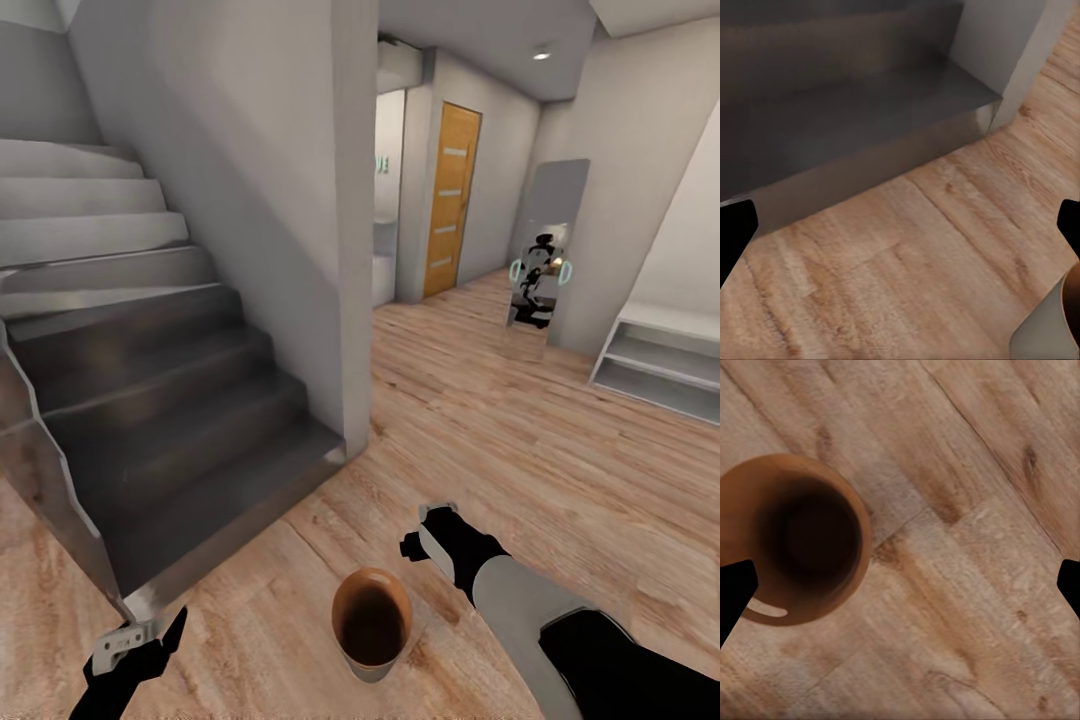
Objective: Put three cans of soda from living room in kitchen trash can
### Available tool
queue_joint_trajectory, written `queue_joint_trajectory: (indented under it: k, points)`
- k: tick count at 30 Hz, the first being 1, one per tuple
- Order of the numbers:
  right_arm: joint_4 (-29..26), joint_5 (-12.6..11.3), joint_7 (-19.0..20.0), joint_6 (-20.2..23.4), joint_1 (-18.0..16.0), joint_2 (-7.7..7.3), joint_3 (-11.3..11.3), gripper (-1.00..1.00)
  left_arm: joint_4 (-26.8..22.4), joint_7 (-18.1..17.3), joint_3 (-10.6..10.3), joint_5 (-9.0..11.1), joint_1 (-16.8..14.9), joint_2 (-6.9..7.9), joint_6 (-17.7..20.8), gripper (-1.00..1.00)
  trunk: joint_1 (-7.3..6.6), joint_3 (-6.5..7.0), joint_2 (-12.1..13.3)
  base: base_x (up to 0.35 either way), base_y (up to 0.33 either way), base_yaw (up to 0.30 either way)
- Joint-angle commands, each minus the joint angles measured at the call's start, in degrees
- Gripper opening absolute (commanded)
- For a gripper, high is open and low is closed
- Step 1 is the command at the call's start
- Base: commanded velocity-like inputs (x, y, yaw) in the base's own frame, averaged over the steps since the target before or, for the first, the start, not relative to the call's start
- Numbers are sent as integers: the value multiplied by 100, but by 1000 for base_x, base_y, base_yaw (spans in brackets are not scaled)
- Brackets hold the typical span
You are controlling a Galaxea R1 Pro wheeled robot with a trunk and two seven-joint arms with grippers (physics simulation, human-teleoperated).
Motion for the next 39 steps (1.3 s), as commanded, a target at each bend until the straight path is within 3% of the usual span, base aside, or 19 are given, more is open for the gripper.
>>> queue_joint_trajectory:
  k: [1,20,28,39]
  points:
    - [0,1,0,0,0,0,0,100,0,-1,6,5,0,2,-2,100,23,-28,-42,0,0,0]
    - [0,1,8,-3,0,23,5,100,8,-17,23,14,0,6,-17,100,44,-202,-82,0,0,0]
    - [0,-1,9,-8,3,35,258,100,16,-21,23,6,0,4,-17,100,44,-257,-82,0,118,0]
    - [0,-2,13,-9,8,41,289,100,12,-21,23,18,0,-1,-22,100,44,-333,-82,2,32,0]
